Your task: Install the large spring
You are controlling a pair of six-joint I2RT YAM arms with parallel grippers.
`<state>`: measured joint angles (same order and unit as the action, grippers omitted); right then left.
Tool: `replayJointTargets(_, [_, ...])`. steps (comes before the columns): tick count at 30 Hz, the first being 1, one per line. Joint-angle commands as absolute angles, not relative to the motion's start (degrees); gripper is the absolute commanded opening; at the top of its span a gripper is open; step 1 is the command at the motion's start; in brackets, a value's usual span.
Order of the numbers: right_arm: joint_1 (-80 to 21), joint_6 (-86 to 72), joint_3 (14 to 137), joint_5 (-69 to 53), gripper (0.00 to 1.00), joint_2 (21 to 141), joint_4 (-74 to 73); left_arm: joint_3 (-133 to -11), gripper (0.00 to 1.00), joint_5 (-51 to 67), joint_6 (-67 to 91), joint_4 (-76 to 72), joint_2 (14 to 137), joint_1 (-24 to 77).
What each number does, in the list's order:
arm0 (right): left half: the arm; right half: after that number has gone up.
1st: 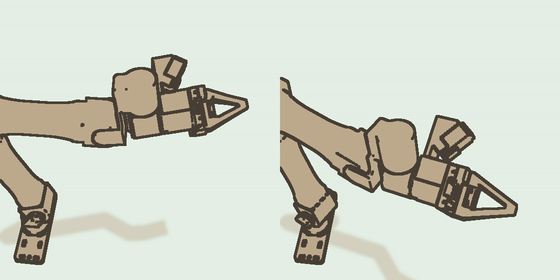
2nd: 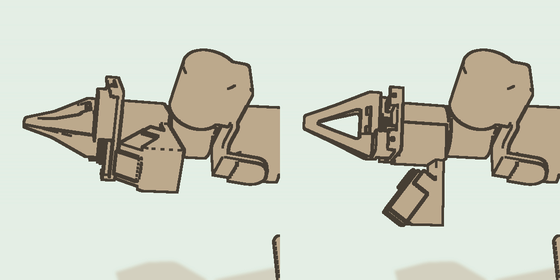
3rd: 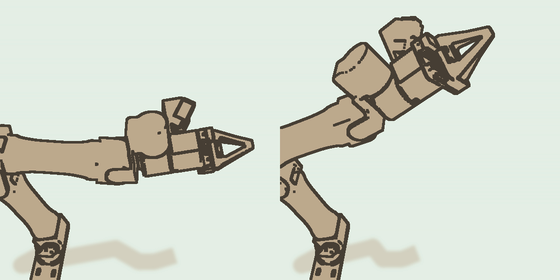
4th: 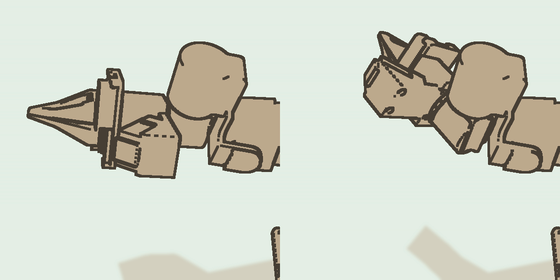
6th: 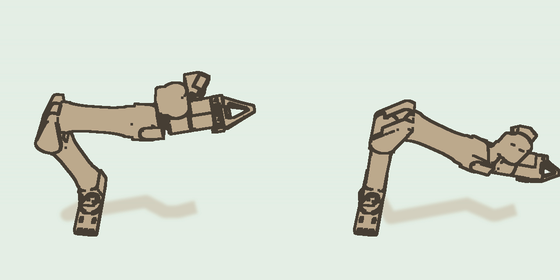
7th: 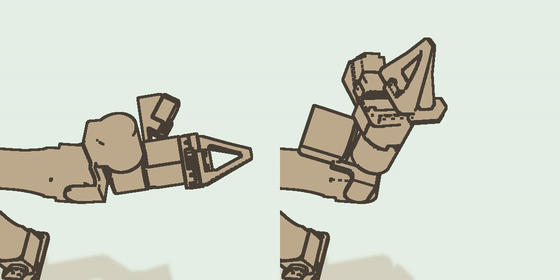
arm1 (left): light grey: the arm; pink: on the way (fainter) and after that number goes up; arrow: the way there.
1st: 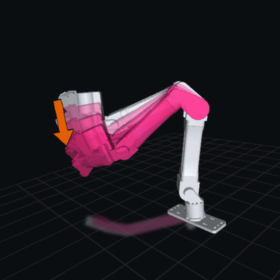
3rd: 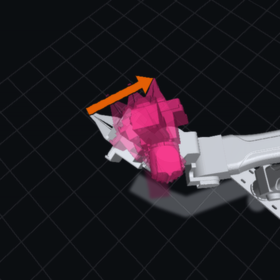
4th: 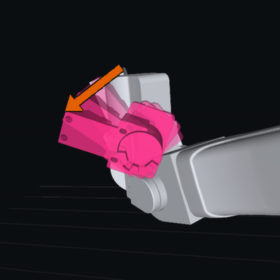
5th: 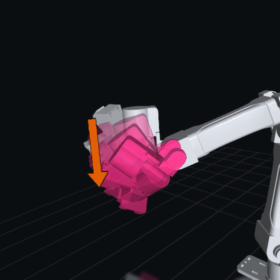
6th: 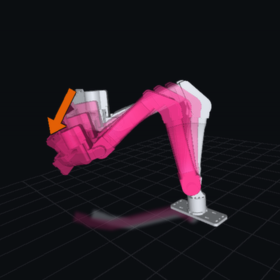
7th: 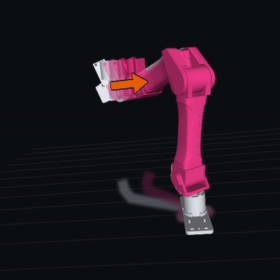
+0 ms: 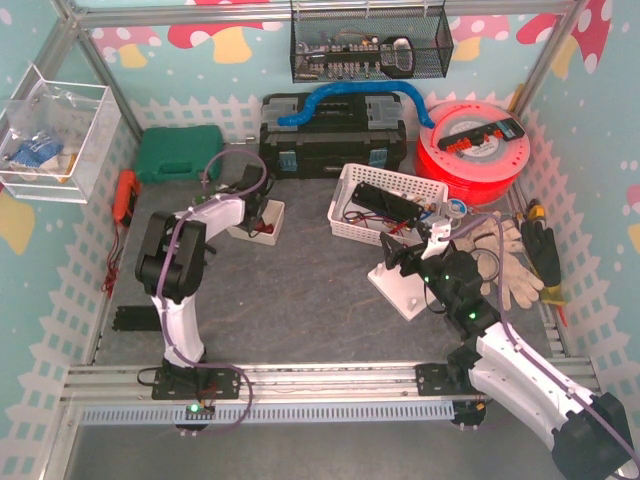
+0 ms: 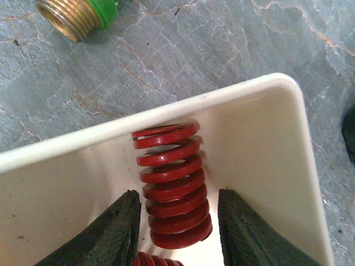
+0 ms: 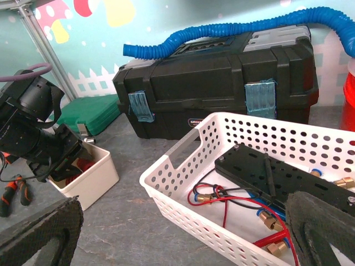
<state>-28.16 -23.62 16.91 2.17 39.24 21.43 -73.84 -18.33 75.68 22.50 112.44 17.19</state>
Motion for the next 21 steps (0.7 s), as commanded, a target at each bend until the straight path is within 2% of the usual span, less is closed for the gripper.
replayJointTargets(1, [-28.0,-23.4,16.3,3.2,0.99,38.8,21.9,-75.2,0.42,-15.1,78.4,26.3,117.7,16.1])
replayJointTargets(7, [-28.1,-23.4,16.2,3.3,0.99,38.8,22.1,-74.9,0.4,-15.2,79.8,29.1,119.8,16.0])
replayJointTargets(16, [-28.1,-23.4,16.2,3.4,0.99,39.0,22.2,-76.9,0.45,-14.9,80.6,31.5,121.1,16.0])
replayJointTargets(21, [-28.0,-23.4,16.2,3.6,0.98,38.6,22.1,-77.4,0.39,-14.9,80.6,31.5,122.4,15.9])
